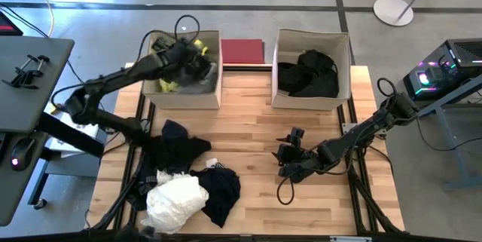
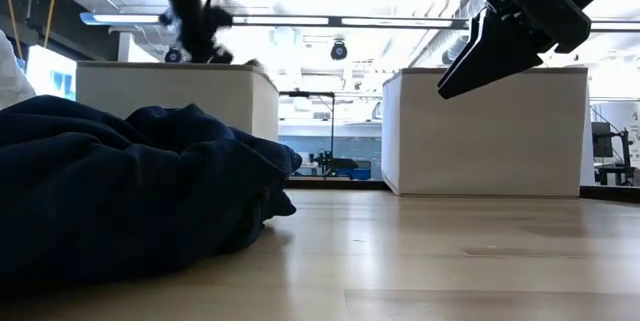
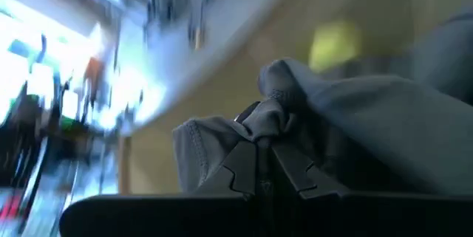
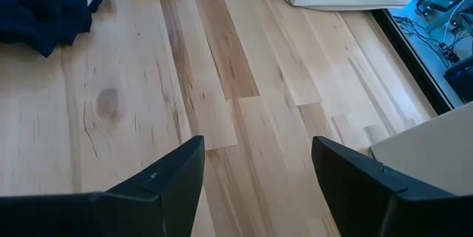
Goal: Sort clothes
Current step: Put the grey boxers into the left brown laundry organizer
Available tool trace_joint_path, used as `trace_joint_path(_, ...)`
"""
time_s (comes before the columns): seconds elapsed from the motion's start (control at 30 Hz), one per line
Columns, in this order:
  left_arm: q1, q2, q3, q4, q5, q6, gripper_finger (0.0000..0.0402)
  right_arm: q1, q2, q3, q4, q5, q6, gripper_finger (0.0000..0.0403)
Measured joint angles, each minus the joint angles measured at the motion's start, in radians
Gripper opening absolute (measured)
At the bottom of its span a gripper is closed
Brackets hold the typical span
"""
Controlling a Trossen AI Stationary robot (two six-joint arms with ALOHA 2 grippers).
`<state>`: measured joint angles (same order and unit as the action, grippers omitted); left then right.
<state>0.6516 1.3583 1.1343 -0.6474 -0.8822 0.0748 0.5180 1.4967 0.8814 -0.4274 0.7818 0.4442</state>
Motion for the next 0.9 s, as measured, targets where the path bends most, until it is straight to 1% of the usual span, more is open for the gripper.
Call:
trace_joint_path(0.1,0.081,0.080,0.000,-0.128,0.081,-0.090,0.0001,0.000,0.000,0.000,0.000,0.000,0.000,0.0238)
trace_joint_path(0.17,0.117,0.138,-0.010,-0.160,0.120,-0.126,0.0001,0.000,0.000,0.000,0.000,0.000,-0.001,0.0238)
trace_joint_path(0.37,0.155,0.306,-0.041,-0.145,0.112,-0.172,0.0001,0.000,0.000,0.000,0.000,0.000,-0.003,0.0238)
trace_joint_path(0.47,0.154,0.344,-0.040,-0.138,0.096,-0.194,0.0010,0.000,0.000,0.000,0.000,0.000,-0.003,0.0238)
trace_joint_path(0.53,0.153,0.338,-0.039,-0.142,0.095,-0.196,0.0025,0.000,0.000,0.000,0.000,0.000,-0.003,0.0238)
trace_joint_path(0.63,0.153,0.294,-0.016,-0.182,0.121,-0.194,0.0055,0.000,0.000,0.000,0.000,0.000,-0.003,0.0238)
trace_joint_path(0.73,0.152,0.220,0.028,-0.219,0.159,-0.201,0.0087,0.000,0.000,0.000,0.001,0.000,-0.003,0.0238)
trace_joint_path(0.9,0.130,0.085,0.096,-0.265,0.170,-0.240,0.0126,0.000,0.000,0.000,0.003,0.000,0.000,0.0238)
